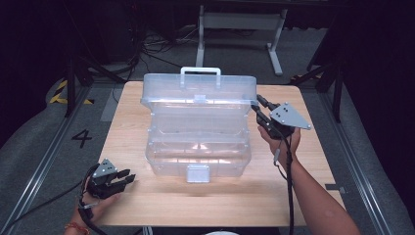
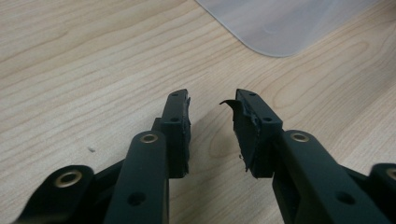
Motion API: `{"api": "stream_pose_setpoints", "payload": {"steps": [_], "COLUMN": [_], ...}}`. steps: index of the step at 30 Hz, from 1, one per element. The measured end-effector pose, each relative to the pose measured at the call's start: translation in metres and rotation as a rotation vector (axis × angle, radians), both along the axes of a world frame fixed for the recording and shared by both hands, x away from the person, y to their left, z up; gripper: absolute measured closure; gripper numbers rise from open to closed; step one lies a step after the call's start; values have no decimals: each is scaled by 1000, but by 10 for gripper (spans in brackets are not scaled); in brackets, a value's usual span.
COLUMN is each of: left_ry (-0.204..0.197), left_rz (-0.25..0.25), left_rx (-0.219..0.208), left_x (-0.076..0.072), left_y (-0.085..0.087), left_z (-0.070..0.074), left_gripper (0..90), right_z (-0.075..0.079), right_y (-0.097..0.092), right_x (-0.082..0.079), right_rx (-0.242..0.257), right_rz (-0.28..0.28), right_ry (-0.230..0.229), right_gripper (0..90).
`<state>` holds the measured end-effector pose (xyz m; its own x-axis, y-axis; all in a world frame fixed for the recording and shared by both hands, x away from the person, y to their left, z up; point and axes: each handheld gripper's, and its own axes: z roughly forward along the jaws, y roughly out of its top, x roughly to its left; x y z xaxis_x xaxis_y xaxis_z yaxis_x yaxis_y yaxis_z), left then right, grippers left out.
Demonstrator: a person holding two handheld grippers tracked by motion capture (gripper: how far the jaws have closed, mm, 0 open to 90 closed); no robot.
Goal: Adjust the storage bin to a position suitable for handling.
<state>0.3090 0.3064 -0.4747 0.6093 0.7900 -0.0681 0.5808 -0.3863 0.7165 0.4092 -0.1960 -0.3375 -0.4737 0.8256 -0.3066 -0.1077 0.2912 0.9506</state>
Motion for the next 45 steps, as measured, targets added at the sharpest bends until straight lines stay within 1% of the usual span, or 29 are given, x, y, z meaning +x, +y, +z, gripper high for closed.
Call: {"api": "stream_pose_setpoints", "payload": {"steps": [4, 6, 7, 9, 11, 12, 13, 14, 15, 16, 18, 20, 24, 31, 32, 33, 34, 35, 40, 41, 45], "left_ry": [16, 13, 8, 6, 10, 10, 17, 8, 7, 2, -6, -14, -20, -19, -19, -21, -21, -21, -20, -20, -20], "left_rz": [10, 9, 9, 20, 28, 28, 36, 31, 33, 26, 22, 15, 16, 16, 16, 17, 17, 17, 17, 18, 17], "left_rx": [-8, -12, -6, -27, -33, -33, -24, -15, -4, 5, 38, 57, 59, 61, 61, 62, 62, 62, 63, 62, 63], "left_x": [0, 0, 0, 0, 1, 1, 1, 1, 0, 0, -1, -1, -1, -1, -1, -1, -1, -1, -1, -1, -1], "left_y": [-1, -1, -1, -1, -1, -1, -2, -2, -4, -5, -8, -10, -10, -10, -10, -10, -10, -10, -10, -10, -10], "left_z": [-3, -4, -4, -5, -5, -5, -5, -5, -5, -5, -5, -6, -6, -6, -6, -6, -6, -6, -6, -6, -6], "left_gripper": [612, 595, 567, 511, 456, 408, 408, 376, 363, 348, 341, 330, 318, 315, 314, 313, 312, 312, 310, 309, 309], "right_z": [5, 7, 9, 11, 14, 14, 16, 17, 18, 20, 20, 21, 24, 28, 29, 31, 32, 33, 37, 38, 40], "right_y": [-1, -2, -3, -3, -3, -3, -4, -4, -5, -5, -5, -5, -5, -5, -4, -2, 0, 0, -3, -2, -1], "right_x": [7, 11, 13, 17, 20, 20, 23, 25, 27, 30, 31, 34, 38, 43, 44, 44, 45, 46, 58, 60, 67], "right_rx": [12, 16, 14, 15, 12, 12, 14, 21, 25, 26, 27, 35, 47, 47, 41, 13, -1, -1, 5, 8, 13], "right_rz": [9, 18, 25, 30, 33, 33, 35, 37, 40, 42, 43, 44, 46, 41, 35, 18, 19, 17, 23, 21, 14], "right_ry": [23, 32, 40, 49, 61, 61, 71, 82, 87, 96, 97, 105, 109, 115, 108, 99, 95, 95, 126, 124, 139], "right_gripper": [735, 735, 735, 735, 736, 736, 738, 740, 740, 742, 743, 747, 754, 760, 775, 777, 778, 780, 793, 796, 810]}}
